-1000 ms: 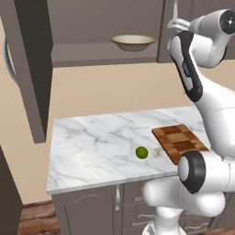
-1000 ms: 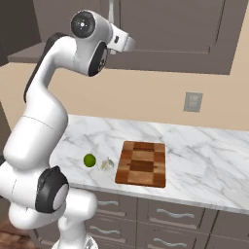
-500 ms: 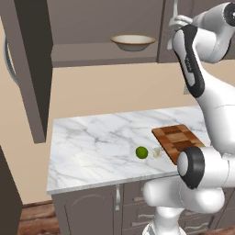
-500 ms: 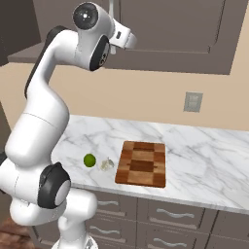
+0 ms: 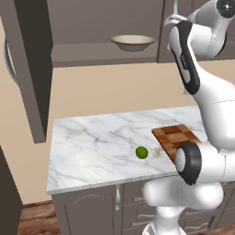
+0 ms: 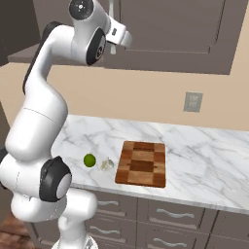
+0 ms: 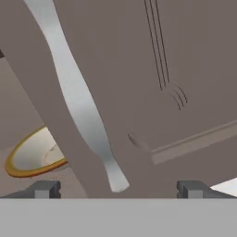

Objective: Open the cabinet. Place the bowl and condiment on the counter. Then place the lime and garlic on the cutting board.

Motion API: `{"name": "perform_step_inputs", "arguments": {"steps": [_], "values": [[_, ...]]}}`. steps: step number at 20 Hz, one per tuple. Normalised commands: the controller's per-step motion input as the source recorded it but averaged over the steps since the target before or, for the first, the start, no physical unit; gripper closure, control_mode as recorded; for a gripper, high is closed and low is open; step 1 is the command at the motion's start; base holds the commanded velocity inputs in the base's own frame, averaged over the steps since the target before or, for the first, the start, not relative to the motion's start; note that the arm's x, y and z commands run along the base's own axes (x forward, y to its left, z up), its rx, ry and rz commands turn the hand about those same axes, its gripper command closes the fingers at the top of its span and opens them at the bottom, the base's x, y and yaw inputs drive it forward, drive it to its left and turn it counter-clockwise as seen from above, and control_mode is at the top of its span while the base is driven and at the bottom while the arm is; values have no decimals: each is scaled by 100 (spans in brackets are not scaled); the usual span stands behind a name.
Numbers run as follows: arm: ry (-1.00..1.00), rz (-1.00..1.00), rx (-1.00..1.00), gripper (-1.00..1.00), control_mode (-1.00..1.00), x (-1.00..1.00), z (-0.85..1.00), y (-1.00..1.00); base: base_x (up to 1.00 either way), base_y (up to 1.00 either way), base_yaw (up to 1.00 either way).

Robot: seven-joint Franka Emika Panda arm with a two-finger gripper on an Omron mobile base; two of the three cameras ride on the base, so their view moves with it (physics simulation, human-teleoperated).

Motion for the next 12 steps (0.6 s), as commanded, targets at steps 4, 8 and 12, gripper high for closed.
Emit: {"name": "perform_step_inputs", "arguments": {"steps": [4, 8, 12], "values": [[0, 0, 0, -100, -100, 39, -8, 1, 0, 0, 0], [0, 0, 0, -100, -100, 54, -22, 0, 0, 0, 0], [0, 0, 0, -100, -100, 61, -23, 0, 0, 0, 0]]}}
